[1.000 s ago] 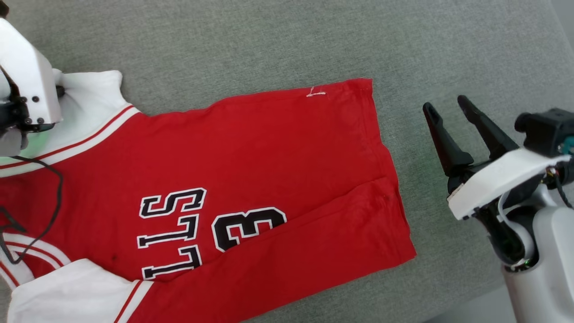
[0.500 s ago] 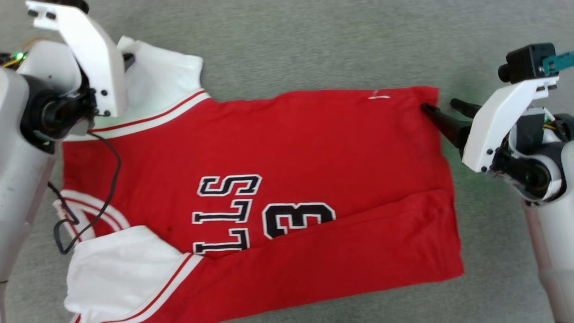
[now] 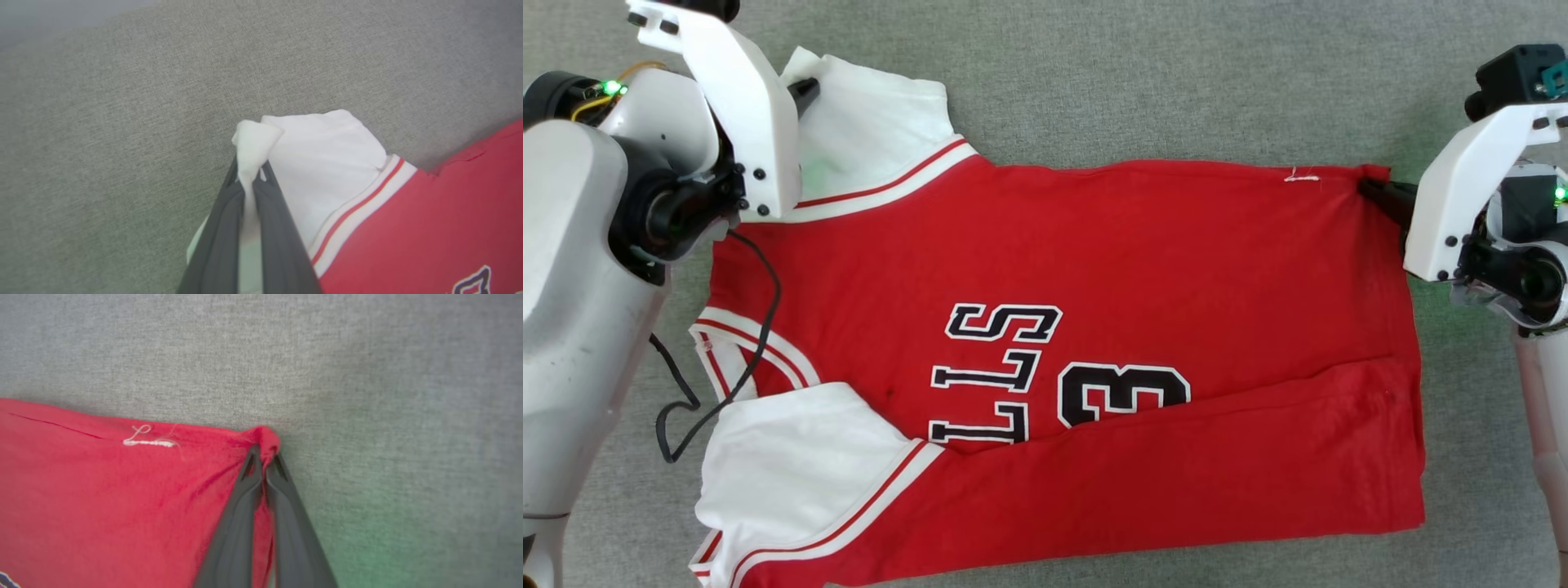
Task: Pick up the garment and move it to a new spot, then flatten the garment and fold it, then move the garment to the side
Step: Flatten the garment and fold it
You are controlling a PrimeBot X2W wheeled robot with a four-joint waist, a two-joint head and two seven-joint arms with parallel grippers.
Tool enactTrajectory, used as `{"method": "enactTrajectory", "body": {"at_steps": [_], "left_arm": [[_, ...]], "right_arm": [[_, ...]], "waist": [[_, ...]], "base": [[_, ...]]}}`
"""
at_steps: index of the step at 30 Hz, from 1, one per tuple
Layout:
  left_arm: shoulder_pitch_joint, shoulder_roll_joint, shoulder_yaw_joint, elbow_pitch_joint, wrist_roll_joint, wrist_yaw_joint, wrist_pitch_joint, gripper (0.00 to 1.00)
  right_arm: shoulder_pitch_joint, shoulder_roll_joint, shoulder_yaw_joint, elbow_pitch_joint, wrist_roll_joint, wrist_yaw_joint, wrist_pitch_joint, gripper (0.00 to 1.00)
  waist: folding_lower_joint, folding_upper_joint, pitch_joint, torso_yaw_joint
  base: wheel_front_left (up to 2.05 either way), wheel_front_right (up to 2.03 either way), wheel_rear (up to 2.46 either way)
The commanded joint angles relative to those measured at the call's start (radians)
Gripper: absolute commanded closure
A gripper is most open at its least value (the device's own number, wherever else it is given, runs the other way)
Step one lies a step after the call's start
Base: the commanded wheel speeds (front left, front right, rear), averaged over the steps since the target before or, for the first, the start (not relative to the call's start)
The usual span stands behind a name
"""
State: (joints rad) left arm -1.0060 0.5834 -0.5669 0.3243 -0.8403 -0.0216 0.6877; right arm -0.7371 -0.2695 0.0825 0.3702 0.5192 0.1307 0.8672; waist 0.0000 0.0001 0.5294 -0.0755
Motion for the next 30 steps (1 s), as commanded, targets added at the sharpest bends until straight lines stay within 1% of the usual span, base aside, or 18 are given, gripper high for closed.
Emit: {"method": "enactTrajectory", "body": {"at_steps": [1,4,6,8,10,13,17,20,23,27,28,29,30], "left_arm": [[0.017,-0.005,0.005,0.0,-0.001,-0.002,-0.014,1.0],[0.031,-0.002,0.014,0.001,-0.007,-0.002,-0.037,1.0],[0.069,0.005,0.032,-0.009,-0.02,0.001,-0.08,1.0],[0.134,0.014,0.053,-0.029,-0.038,0.007,-0.13,1.0],[0.16,0.019,0.062,-0.039,-0.044,0.012,-0.149,1.0],[0.265,0.031,0.085,-0.076,-0.068,0.03,-0.199,1.0],[0.427,0.05,0.112,-0.141,-0.103,0.065,-0.256,1.0],[0.557,0.061,0.125,-0.191,-0.121,0.109,-0.287,1.0],[0.68,0.065,0.124,-0.236,-0.137,0.143,-0.307,1.0],[0.802,0.038,0.104,-0.259,-0.163,0.175,-0.321,1.0],[0.828,0.028,0.099,-0.253,-0.175,0.181,-0.317,0.88],[0.847,0.017,0.096,-0.247,-0.184,0.185,-0.317,0.65],[0.86,0.008,0.092,-0.243,-0.191,0.186,-0.32,0.08]], "right_arm": [[0.055,0.016,0.034,0.023,-0.006,0.0,0.009,1.0],[0.047,-0.003,0.039,-0.011,-0.013,0.0,-0.016,1.0],[0.046,-0.038,0.048,-0.062,-0.03,0.0,-0.056,1.0],[0.08,-0.064,0.054,-0.104,-0.041,0.0,-0.079,1.0],[0.096,-0.071,0.055,-0.12,-0.042,0.0,-0.087,1.0],[0.157,-0.089,0.043,-0.151,-0.048,0.0,-0.096,1.0],[0.264,-0.095,0.021,-0.178,-0.042,0.0,-0.1,1.0],[0.342,-0.087,-0.002,-0.191,-0.04,0.0,-0.107,1.0],[0.417,-0.073,-0.023,-0.192,-0.044,0.0,-0.127,1.0],[0.495,-0.049,-0.053,-0.177,-0.049,0.0,-0.167,1.0],[0.512,-0.043,-0.057,-0.169,-0.052,0.0,-0.182,1.0],[0.525,-0.035,-0.062,-0.162,-0.052,0.0,-0.199,0.81],[0.541,-0.027,-0.068,-0.151,-0.05,0.0,-0.214,0.47]], "waist": [[0.0,-0.0001,-0.011,0.001],[0.0,-0.0001,-0.03,0.003],[0.0,-0.0001,-0.07,0.009],[0.0,-0.0001,-0.123,0.02],[0.0,-0.0001,-0.142,0.023],[0.0,-0.0001,-0.205,0.035],[0.0,-0.0001,-0.282,0.055],[0.0,-0.0001,-0.326,0.066],[0.0,-0.0001,-0.356,0.075],[0.0,-0.0001,-0.372,0.079],[0.0,-0.0001,-0.373,0.079],[0.0,-0.0001,-0.374,0.078],[0.0,-0.0001,-0.377,0.077]], "base": [[0.0,0.0,0.0],[0.0,0.0,0.0],[0.0,0.0,0.0],[0.0,0.0,0.0],[0.0,0.0,0.0],[0.0,0.0,0.0],[0.0,0.0,0.0],[0.0,0.0,0.0],[0.0,0.0,0.0],[0.0,0.0,0.0],[0.0,0.0,0.0],[0.0,0.0,0.0],[0.0,0.0,0.0]]}}
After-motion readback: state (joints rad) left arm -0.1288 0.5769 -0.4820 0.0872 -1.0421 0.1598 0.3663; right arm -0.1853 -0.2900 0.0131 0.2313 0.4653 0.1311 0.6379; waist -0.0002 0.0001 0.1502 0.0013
